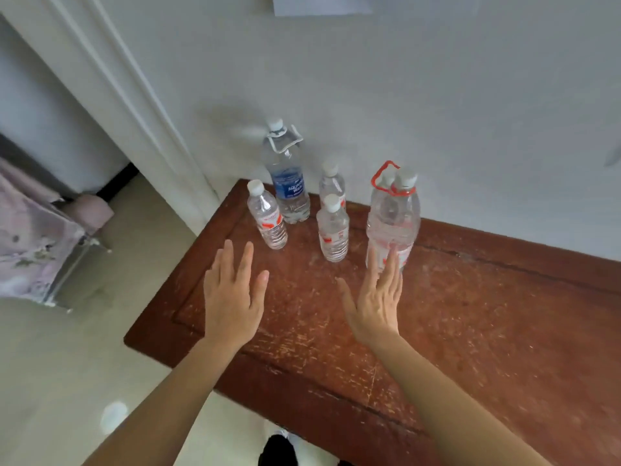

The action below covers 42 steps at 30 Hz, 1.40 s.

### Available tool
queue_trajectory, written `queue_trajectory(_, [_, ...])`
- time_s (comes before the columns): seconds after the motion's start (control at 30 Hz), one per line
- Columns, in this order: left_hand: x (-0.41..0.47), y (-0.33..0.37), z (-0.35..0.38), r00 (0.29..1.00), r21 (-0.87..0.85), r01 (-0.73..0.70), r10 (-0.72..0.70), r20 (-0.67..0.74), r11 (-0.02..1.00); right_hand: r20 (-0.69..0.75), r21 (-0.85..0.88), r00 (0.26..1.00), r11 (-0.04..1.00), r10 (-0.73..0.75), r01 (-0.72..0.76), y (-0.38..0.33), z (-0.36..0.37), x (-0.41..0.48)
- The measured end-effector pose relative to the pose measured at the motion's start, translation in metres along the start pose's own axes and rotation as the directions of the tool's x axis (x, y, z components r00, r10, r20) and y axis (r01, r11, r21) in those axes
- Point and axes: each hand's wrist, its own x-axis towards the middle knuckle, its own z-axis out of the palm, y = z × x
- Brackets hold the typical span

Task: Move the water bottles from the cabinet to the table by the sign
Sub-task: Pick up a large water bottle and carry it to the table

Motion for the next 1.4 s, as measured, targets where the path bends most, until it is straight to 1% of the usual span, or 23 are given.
queue_trajectory(0.1, [-0.027,-0.039,-0.031,0.989,0.081,0.120,-0.112,-0.096,0.989,0.033,0.021,0.986,0.986,-0.164,0.164,-0.052,0.017,-0.010])
queue_trajectory(0.17, [-0.041,-0.068,-0.059,0.973,0.106,0.169,-0.148,-0.175,0.980,0.041,0.033,0.960,0.961,-0.275,0.274,-0.094,0.026,-0.013])
queue_trajectory(0.23, [-0.063,-0.109,-0.095,0.941,0.110,0.245,-0.208,-0.266,0.963,0.034,0.049,0.909,0.909,-0.416,0.414,-0.150,0.032,-0.021])
queue_trajectory(0.3, [-0.092,-0.153,-0.139,0.881,0.123,0.339,-0.269,-0.390,0.933,0.015,0.064,0.828,0.827,-0.561,0.559,-0.213,0.040,-0.033])
queue_trajectory(0.4, [-0.145,-0.215,-0.199,0.784,0.109,0.462,-0.349,-0.513,0.880,-0.046,0.076,0.704,0.701,-0.708,0.710,-0.308,0.058,-0.062])
queue_trajectory(0.43, [-0.181,-0.249,-0.226,0.735,0.106,0.519,-0.380,-0.562,0.848,-0.069,0.095,0.645,0.639,-0.761,0.763,-0.355,0.074,-0.089])
queue_trajectory(0.5, [-0.237,-0.297,-0.265,0.660,0.108,0.602,-0.417,-0.625,0.791,-0.086,0.116,0.555,0.545,-0.827,0.830,-0.421,0.095,-0.135])
queue_trajectory(0.53, [-0.281,-0.330,-0.292,0.605,0.110,0.667,-0.449,-0.658,0.737,-0.089,0.153,0.485,0.470,-0.870,0.869,-0.469,0.109,-0.173])
queue_trajectory(0.57, [-0.308,-0.349,-0.309,0.570,0.112,0.704,-0.464,-0.678,0.701,-0.082,0.168,0.442,0.425,-0.893,0.890,-0.497,0.118,-0.197])
queue_trajectory(0.63, [-0.382,-0.394,-0.353,0.472,0.121,0.806,-0.507,-0.721,0.579,-0.098,0.241,0.320,0.289,-0.942,0.926,-0.570,0.139,-0.267])
queue_trajectory(0.67, [-0.410,-0.407,-0.369,0.426,0.112,0.842,-0.524,-0.737,0.527,-0.121,0.269,0.276,0.236,-0.954,0.934,-0.595,0.146,-0.292])
queue_trajectory(0.7, [-0.452,-0.427,-0.393,0.356,0.091,0.886,-0.540,-0.763,0.455,-0.132,0.308,0.208,0.159,-0.969,0.938,-0.634,0.154,-0.335])
queue_trajectory(0.77, [-0.506,-0.448,-0.420,0.256,0.055,0.932,-0.542,-0.800,0.359,-0.178,0.330,0.110,0.046,-0.978,0.943,-0.683,0.169,-0.387])
queue_trajectory(0.83, [-0.570,-0.470,-0.442,0.132,0.013,0.976,-0.537,-0.833,0.219,-0.219,0.356,-0.022,-0.100,-0.976,0.929,-0.735,0.187,-0.451])
queue_trajectory(0.87, [-0.597,-0.481,-0.448,0.080,-0.001,0.989,-0.535,-0.841,0.149,-0.219,0.368,-0.076,-0.155,-0.973,0.917,-0.757,0.197,-0.480])
queue_trajectory(0.9, [-0.615,-0.489,-0.452,0.047,-0.008,0.995,-0.537,-0.842,0.101,-0.239,0.367,-0.107,-0.191,-0.965,0.910,-0.772,0.205,-0.499])
queue_trajectory(0.93, [-0.642,-0.501,-0.454,-0.006,-0.022,0.999,-0.539,-0.842,0.024,-0.247,0.395,-0.159,-0.249,-0.956,0.884,-0.791,0.217,-0.528])
queue_trajectory(1.0, [-0.674,-0.520,-0.454,-0.091,-0.046,0.994,-0.553,-0.828,-0.095,-0.260,0.426,-0.219,-0.316,-0.940,0.848,-0.816,0.241,-0.569])
queue_trajectory(1.13, [-0.702,-0.571,-0.463,-0.187,-0.076,0.971,-0.521,-0.833,-0.228,-0.270,0.510,-0.326,-0.422,-0.906,0.749,-0.877,0.298,-0.628])
queue_trajectory(1.2, [-0.703,-0.595,-0.476,-0.209,-0.080,0.961,-0.502,-0.839,-0.266,-0.287,0.532,-0.353,-0.455,-0.890,0.715,-0.911,0.322,-0.644])
queue_trajectory(1.27, [-0.701,-0.623,-0.495,-0.268,-0.115,0.939,-0.480,-0.835,-0.324,-0.278,0.578,-0.378,-0.468,-0.883,0.669,-0.955,0.344,-0.660])
queue_trajectory(1.3, [-0.700,-0.631,-0.501,-0.278,-0.119,0.934,-0.473,-0.836,-0.337,-0.281,0.593,-0.373,-0.466,-0.884,0.657,-0.972,0.351,-0.666])
queue_trajectory(1.4, [-0.702,-0.664,-0.529,-0.304,-0.126,0.910,-0.431,-0.849,-0.395,-0.285,0.638,-0.424,-0.500,-0.860,0.585,-1.037,0.373,-0.696])
